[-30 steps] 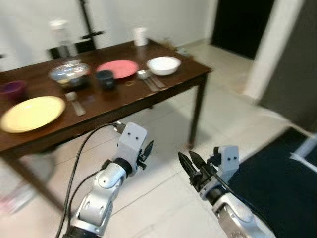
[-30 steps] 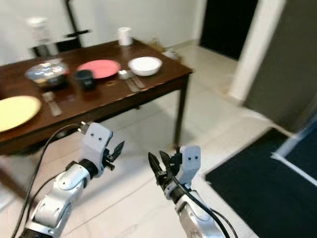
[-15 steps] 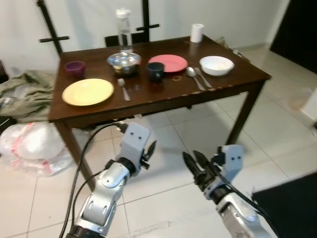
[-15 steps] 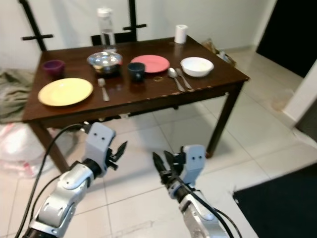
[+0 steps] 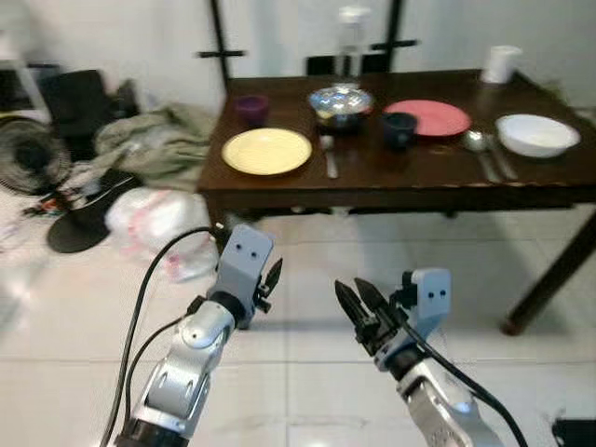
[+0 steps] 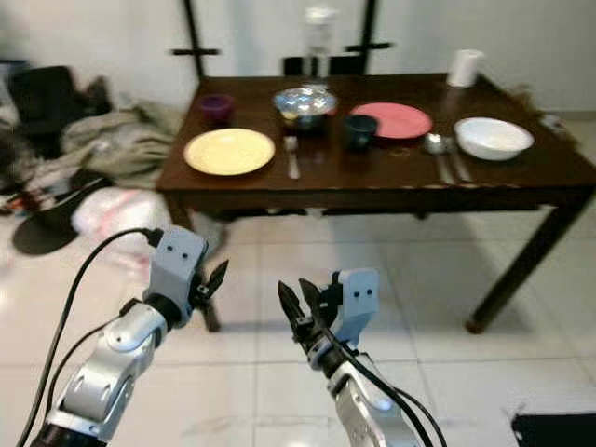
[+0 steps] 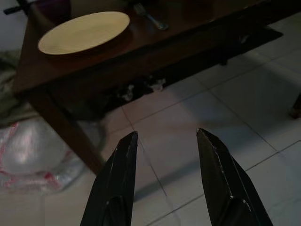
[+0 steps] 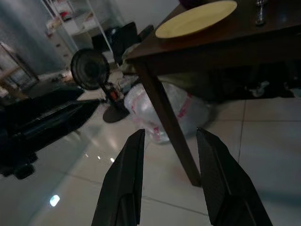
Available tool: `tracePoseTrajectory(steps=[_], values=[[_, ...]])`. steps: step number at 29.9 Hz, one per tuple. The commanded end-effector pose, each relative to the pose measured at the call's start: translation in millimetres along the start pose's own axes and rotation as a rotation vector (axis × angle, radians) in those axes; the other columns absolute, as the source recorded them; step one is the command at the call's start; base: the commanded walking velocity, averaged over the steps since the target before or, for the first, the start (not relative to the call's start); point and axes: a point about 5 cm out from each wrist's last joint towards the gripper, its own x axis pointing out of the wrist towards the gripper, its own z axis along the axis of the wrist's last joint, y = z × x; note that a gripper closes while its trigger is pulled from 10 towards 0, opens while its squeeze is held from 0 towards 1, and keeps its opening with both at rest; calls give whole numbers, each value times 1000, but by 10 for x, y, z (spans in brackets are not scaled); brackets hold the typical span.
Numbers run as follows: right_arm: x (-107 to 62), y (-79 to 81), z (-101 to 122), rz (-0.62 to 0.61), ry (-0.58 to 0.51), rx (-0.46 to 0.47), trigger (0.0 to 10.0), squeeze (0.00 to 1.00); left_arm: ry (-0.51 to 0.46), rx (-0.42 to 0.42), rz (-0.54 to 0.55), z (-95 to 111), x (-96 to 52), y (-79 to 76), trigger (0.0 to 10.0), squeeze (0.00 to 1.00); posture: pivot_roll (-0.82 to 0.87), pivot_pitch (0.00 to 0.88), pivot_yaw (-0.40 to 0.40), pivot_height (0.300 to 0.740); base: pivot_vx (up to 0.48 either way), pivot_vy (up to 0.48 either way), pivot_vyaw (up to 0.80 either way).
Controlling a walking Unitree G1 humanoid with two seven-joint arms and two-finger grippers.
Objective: Setting the table
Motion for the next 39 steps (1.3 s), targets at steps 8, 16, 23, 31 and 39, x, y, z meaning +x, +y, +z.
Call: tracePoseTrajectory(steps=[8, 16, 23, 31, 39], values=[[1, -81, 21, -83, -30, -5, 10000, 0, 38, 29, 90, -73, 26, 120, 10000, 0, 54, 120, 99, 740, 337, 0, 297], [8, -221, 161, -200, -106, -30, 10000, 0, 30, 30, 81, -63, 30, 117, 10000, 0, 54, 115, 97, 740, 480, 0, 0], [57, -292, 390, -275, -194, -79, 10000, 0, 21, 31, 80, -52, 37, 117, 10000, 0, 54, 111, 96, 740, 480, 0, 0], [95, -276, 455, -253, -202, -93, 10000, 0, -4, 36, 82, 5, 53, 145, 10000, 0, 55, 107, 96, 740, 480, 0, 0], [109, -291, 436, -237, -173, -118, 10000, 0, -37, 61, 76, 70, 62, 181, 10000, 0, 56, 103, 98, 740, 480, 0, 0]])
